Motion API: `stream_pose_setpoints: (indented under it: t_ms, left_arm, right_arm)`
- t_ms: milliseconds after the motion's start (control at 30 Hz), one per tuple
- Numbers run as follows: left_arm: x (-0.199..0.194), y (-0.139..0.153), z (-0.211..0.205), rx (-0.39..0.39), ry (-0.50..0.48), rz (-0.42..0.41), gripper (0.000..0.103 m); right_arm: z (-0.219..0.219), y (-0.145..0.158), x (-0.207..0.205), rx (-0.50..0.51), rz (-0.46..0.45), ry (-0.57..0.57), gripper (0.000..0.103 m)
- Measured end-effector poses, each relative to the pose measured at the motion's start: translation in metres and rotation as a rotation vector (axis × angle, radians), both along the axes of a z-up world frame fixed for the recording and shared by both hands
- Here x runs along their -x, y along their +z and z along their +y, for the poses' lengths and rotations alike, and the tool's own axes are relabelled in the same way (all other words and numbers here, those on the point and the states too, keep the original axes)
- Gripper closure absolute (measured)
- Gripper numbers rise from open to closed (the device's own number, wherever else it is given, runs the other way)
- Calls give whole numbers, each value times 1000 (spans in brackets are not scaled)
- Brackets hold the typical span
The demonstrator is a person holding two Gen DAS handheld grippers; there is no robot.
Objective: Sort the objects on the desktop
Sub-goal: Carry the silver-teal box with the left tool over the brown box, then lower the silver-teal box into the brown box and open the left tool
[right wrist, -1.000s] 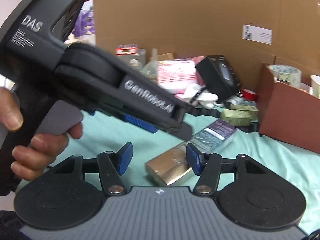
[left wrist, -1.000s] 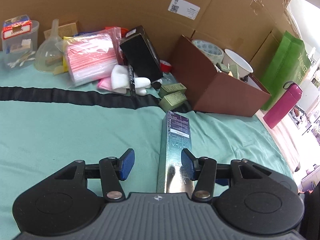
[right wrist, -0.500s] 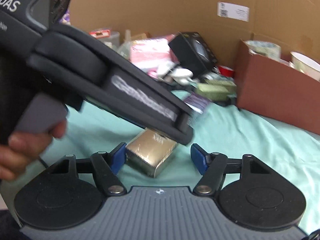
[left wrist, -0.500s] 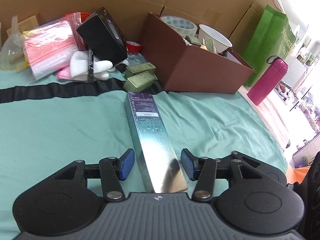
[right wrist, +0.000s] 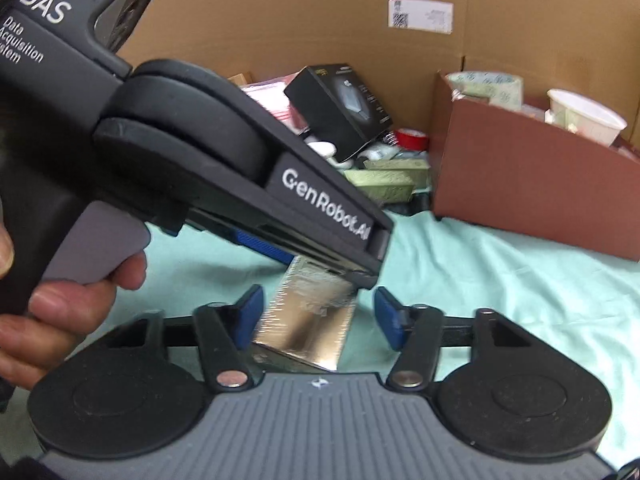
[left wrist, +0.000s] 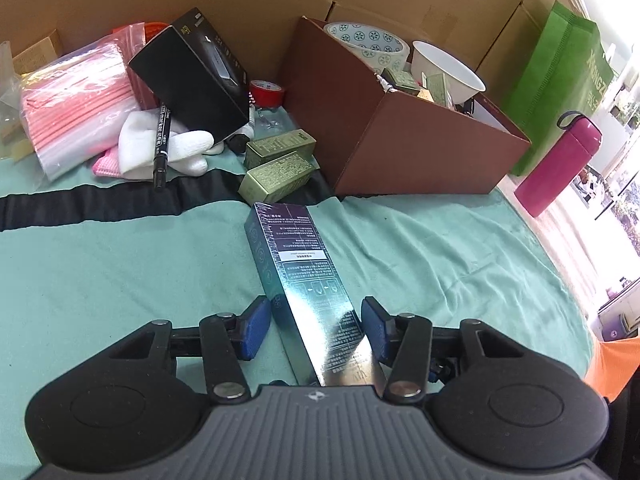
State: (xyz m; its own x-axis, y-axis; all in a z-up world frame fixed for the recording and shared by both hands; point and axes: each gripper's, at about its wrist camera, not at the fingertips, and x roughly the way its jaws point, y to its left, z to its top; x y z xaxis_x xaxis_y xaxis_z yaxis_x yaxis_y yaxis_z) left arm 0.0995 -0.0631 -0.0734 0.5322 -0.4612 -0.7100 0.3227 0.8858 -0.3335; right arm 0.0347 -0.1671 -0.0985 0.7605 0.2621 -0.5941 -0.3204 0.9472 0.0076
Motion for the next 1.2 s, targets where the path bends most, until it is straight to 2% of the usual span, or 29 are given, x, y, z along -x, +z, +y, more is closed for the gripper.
stream_pose_setpoints:
  t_ms: [167,400,533,733,867,1033,1200]
  left_arm:
    - [7,0,-3,-3,13,-21,50]
    - [28,13,-12,34,18,-44,50]
    - [43,36,-21,48,3,-114,50]
    - [58,76,-39,57,-25,-260,50]
    - [47,98,-52,82,-51,-320,50]
    - [24,118,-75,95,-72,-384,50]
    - [-13,128,-96,118,-86,-389,50]
  right_arm:
    - [-2,1,1,-25,5,2,54]
    - [-12,9,18,-30,-11,-5,54]
    - [-19,24,36,-12,-70,-12,54]
    - [-33,55,55,-5,-203,-38,54]
    - [-45,74,54,11,-289,-58,54]
    - [-65,94,33,12,-368,-95,55]
    - [-90,105,0,1,-407,-128,56]
